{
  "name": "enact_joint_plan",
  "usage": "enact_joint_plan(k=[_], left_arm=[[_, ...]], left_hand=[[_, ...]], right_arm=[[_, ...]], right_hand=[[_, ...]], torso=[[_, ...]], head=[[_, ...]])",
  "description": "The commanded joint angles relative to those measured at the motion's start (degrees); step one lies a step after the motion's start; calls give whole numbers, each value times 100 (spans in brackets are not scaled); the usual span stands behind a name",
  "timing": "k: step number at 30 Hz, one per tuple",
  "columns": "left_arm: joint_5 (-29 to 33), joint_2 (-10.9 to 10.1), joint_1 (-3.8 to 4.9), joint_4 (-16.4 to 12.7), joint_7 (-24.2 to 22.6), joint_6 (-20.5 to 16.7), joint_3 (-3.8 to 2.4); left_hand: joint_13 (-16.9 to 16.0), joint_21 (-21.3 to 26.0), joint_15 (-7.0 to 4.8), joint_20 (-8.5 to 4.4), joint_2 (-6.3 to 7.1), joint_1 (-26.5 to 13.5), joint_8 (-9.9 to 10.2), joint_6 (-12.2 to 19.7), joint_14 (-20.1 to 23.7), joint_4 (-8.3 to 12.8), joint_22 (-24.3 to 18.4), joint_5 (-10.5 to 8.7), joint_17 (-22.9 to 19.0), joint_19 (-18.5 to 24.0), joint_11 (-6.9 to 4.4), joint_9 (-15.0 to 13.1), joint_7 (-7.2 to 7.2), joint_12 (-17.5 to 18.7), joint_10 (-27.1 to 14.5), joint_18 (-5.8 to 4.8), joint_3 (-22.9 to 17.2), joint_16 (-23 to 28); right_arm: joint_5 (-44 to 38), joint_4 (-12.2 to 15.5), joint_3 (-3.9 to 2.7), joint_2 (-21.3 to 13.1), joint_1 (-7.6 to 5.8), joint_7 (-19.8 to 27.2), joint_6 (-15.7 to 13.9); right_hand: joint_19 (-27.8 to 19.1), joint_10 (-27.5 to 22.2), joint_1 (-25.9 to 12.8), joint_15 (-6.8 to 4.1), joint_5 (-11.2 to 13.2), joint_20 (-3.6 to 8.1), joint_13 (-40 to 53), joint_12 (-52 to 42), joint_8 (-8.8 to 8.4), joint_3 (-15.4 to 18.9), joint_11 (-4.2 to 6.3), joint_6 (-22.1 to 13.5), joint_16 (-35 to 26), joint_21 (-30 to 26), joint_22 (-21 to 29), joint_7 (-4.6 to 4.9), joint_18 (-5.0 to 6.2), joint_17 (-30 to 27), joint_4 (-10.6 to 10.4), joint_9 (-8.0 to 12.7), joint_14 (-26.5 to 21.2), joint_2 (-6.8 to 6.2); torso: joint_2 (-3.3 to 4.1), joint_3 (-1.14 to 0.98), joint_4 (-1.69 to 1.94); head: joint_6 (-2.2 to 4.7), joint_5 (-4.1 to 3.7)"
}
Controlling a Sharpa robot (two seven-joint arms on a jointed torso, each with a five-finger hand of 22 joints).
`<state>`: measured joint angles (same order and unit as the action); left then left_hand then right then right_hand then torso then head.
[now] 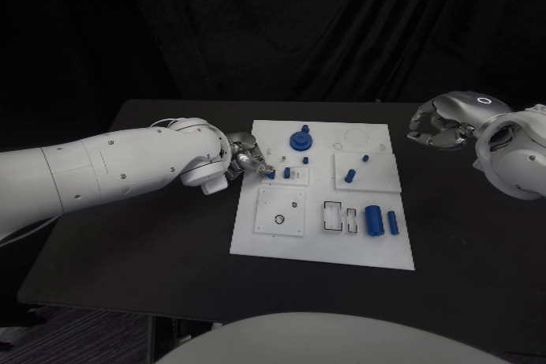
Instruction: Assemble the parts on the task board
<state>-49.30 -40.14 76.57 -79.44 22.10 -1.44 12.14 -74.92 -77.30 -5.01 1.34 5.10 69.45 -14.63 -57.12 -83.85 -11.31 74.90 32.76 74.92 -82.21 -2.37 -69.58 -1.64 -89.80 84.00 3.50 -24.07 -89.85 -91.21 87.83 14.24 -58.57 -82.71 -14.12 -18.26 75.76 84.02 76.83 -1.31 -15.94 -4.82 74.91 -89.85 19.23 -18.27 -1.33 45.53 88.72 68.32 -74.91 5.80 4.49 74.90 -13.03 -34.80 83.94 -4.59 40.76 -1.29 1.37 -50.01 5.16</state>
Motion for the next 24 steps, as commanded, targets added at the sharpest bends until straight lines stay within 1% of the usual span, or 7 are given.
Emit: enact_joint_plan(k=[1,5,11,12,15,24], left_arm=[[30,-3,-22,1,-158,-167,5],[-110,-12,-22,2,-230,-287,5],[-202,-11,-23,6,-281,-361,5],[-208,-9,-23,9,-286,-367,5],[-220,-1,-23,18,-297,-381,4],[-233,29,-24,58,-274,-335,4]], left_hand=[[-1508,24,-14,-6,-47,12,26,14,-615,15,790,26,1508,39,-13,-3,14,-20,600,5,-43,-15],[-1508,28,-12,-4,-47,16,30,18,-615,27,789,34,1508,41,-11,-1,13,-20,600,5,-54,-15],[-1508,31,-12,-4,-47,16,30,18,-615,27,788,35,1508,43,-11,-1,13,-20,600,6,-54,-15],[-1508,31,-12,-4,-47,16,30,18,-615,27,788,35,1508,43,-11,-1,13,-20,600,6,-54,-15],[-1508,31,-12,-3,-47,14,30,16,-615,29,788,38,1508,43,-10,0,12,-20,600,6,-57,-15],[-1508,36,-11,-3,-49,10,31,13,-615,30,786,47,1508,45,-9,1,10,-20,600,7,-62,-15]], right_arm=[[-21,7,-4,-8,17,-104,12],[-21,6,-4,-9,21,-104,14],[-21,4,-4,-8,25,-104,17],[-21,4,-4,-8,26,-104,18],[-21,4,-4,-6,29,-104,19],[-21,0,-4,-4,32,-109,32]], right_hand=[[-45,526,48,-40,-29,3,1469,23,-27,2,9,45,-36,-39,-806,3,66,1299,36,5,450,-7],[-45,526,48,-40,-29,3,1469,23,-27,2,9,45,-36,-39,-806,3,66,1299,36,5,450,-7],[-45,526,48,-40,-29,3,1469,23,-27,2,9,45,-36,-39,-806,3,66,1299,36,5,450,-7],[-45,526,48,-40,-29,3,1469,23,-27,2,9,45,-36,-39,-806,3,66,1299,36,5,450,-7],[-45,526,48,-40,-29,3,1469,23,-27,2,9,45,-36,-39,-806,3,66,1299,36,5,450,-7],[-45,526,48,-40,-29,3,1469,23,-27,2,9,45,-36,-39,-806,3,66,1299,36,5,450,-7]], torso=[[1,0,-4],[2,2,0],[-4,0,3],[-4,2,3],[-2,-1,2],[-2,0,0]], head=[[1,0],[1,-5],[1,-9],[1,-7],[1,-4],[1,4]])
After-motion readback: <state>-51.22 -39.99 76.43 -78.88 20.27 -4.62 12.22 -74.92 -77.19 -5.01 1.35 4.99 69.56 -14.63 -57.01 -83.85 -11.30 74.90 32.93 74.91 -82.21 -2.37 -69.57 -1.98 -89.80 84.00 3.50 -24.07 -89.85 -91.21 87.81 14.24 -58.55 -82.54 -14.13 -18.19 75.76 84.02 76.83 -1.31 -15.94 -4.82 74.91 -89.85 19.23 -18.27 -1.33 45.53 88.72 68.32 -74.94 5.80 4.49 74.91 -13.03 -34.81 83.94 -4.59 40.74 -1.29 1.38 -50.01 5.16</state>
